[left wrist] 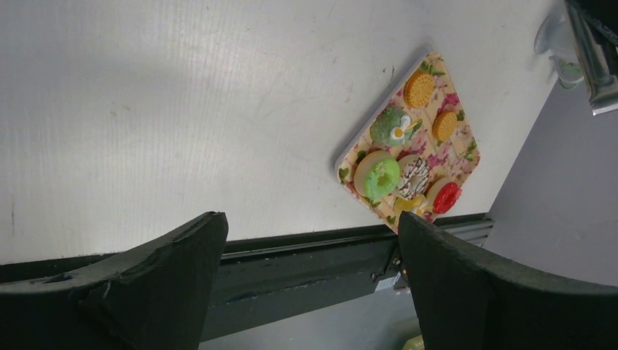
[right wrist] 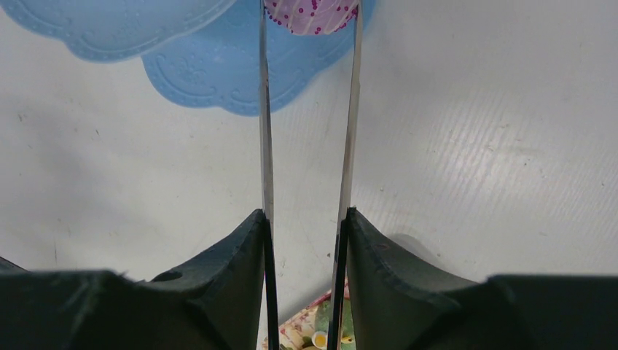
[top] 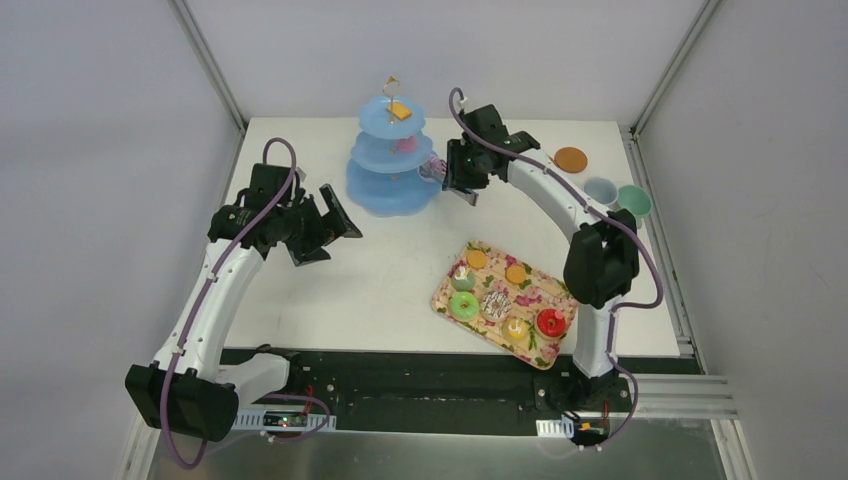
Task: Serve the afternoon tea
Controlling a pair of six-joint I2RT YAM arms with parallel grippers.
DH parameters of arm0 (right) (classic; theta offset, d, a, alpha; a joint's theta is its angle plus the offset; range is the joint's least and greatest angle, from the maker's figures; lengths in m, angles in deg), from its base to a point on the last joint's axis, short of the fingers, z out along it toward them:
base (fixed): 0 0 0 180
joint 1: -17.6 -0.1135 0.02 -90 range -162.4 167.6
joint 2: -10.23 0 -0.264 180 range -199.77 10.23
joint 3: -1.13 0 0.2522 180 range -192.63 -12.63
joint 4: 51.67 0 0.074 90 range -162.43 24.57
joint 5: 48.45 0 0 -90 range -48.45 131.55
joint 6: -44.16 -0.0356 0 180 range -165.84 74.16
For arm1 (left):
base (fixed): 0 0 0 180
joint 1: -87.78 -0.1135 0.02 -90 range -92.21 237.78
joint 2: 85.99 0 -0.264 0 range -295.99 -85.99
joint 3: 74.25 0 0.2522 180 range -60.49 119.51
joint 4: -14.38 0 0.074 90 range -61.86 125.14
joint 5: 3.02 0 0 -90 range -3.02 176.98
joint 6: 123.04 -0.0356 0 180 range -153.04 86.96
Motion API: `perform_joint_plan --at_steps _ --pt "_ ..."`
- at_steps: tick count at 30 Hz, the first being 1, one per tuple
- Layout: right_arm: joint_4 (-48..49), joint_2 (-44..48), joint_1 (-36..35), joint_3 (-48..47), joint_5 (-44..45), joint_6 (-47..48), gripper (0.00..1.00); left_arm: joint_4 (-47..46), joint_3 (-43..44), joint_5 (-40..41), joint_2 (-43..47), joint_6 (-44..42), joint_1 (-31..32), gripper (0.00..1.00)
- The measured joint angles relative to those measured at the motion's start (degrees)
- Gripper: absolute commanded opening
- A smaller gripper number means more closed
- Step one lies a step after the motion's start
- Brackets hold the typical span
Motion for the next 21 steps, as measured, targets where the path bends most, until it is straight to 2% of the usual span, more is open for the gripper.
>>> perform_joint_plan --at_steps 12,21 --pt "1.36 -5.40 0.02 -3.06 -1.40 0.13 0.42 0.57 0.66 -0.02 -0.20 -0.55 0.00 0.91" --pt "2.73 -8.70 0.02 -5.40 -1.68 0.11 0.54 1.31 1.49 0.00 -0.26 -0.90 0.00 0.91"
